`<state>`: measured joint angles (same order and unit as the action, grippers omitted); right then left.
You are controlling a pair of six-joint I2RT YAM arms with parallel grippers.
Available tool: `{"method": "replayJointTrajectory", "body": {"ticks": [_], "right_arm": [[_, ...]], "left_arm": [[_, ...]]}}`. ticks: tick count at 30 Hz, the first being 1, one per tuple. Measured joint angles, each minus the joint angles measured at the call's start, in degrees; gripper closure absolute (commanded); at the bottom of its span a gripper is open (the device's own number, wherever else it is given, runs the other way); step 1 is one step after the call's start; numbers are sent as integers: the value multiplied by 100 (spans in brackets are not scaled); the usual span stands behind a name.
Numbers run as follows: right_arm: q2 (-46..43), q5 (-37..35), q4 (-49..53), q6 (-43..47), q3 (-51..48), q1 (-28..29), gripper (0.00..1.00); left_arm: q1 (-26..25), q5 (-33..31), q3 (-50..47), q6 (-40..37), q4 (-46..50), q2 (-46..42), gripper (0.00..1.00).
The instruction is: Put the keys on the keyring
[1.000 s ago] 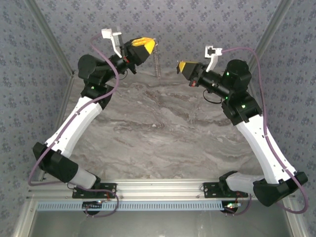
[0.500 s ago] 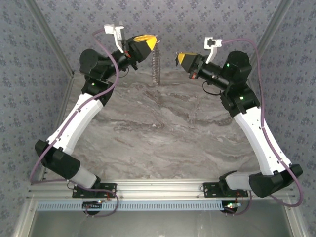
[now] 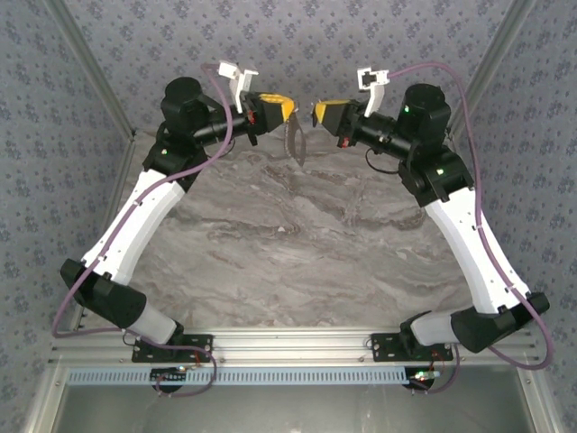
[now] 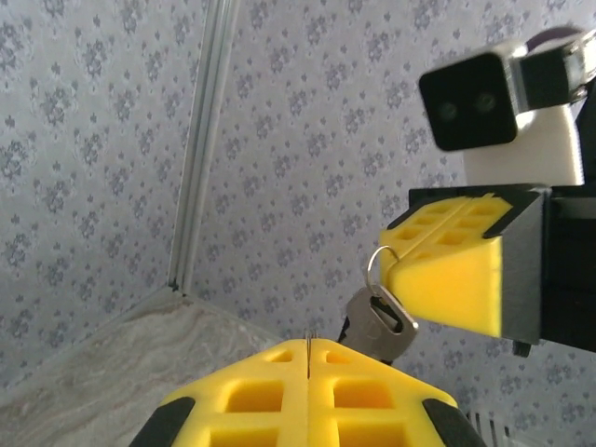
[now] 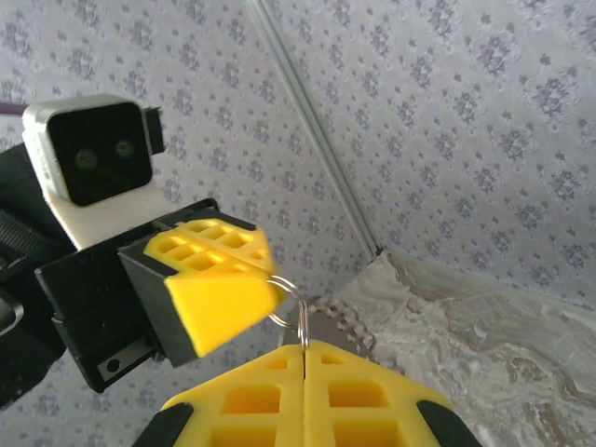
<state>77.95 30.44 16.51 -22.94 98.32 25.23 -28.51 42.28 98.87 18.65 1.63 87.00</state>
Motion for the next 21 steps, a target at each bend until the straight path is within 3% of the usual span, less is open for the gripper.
{"method": "replayJointTrajectory", "body": {"ticks": [9, 21], "right_arm": [[210, -131, 520, 485, 363, 372, 100], [264, -258, 772, 654, 363, 455, 100]], "left_arm": [[0, 192, 0, -131, 326, 0, 100], [0, 273, 0, -125, 334, -98, 100]]}}
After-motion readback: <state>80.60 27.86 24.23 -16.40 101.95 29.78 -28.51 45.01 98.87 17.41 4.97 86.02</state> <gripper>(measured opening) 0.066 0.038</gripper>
